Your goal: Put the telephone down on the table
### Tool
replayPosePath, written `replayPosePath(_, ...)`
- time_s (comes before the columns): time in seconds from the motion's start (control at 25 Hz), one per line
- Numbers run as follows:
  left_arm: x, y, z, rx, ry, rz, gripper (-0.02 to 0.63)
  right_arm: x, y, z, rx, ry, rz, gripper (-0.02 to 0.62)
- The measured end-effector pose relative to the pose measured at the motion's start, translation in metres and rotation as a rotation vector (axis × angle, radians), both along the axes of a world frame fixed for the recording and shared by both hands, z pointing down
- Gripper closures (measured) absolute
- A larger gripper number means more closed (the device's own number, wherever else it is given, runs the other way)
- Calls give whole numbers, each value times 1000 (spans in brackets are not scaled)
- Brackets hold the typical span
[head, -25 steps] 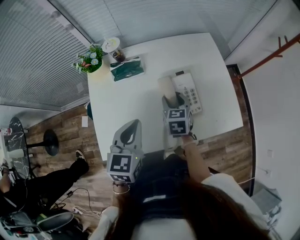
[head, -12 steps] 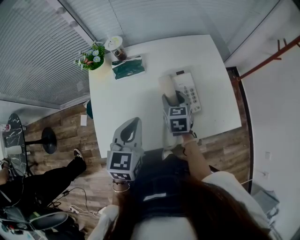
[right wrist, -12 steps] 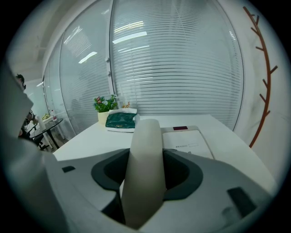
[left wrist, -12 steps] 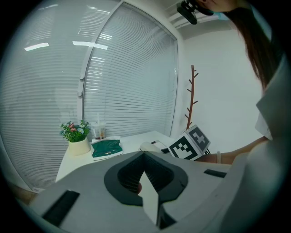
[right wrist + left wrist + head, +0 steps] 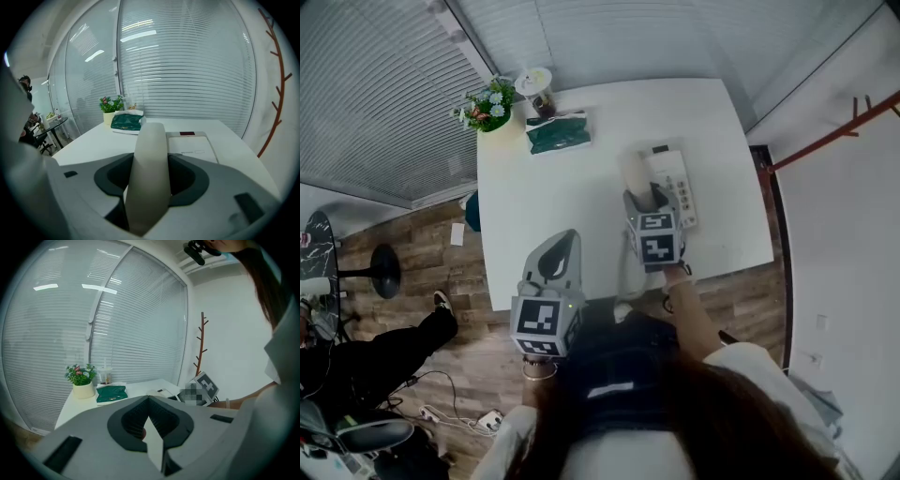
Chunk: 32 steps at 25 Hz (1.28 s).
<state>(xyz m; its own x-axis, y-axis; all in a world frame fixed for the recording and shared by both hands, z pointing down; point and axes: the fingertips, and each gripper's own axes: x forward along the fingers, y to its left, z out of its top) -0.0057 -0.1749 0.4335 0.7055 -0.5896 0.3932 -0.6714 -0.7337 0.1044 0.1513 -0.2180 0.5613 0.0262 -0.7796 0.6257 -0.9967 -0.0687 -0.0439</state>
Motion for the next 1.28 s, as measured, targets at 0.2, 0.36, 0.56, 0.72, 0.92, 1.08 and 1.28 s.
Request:
replayPosePath(0.2,-3,-2,-1,1,14,-25,607,-6,-2,0,-9,8,-34,373)
replayPosePath(0.36,-7,-4,-2,2,21,-48,607,-11,-5,-3,-6,7,-61,373)
replayPosePath(0.56,-11,-9,-4,7,31,-69,607,-18,-7,-4,-7,10,-94,373)
replayPosePath(0.72,-13,-12,-5,12,34,-84,607,-24,-11,-5,-5,6,-117,373)
replayPosePath(0.92,-17,-10,-7,14,35,-102,607,-32,-13,-5,-8,5,-143,373)
replayPosePath(1.08,-22,-9,-7,18,31,-113,607,-41,-14,-5,-9,-1,-166,373)
replayPosePath(1.28,-29,-7,-8,22,29,-128,607,-51,-16,-6,-8,-3,-189,373)
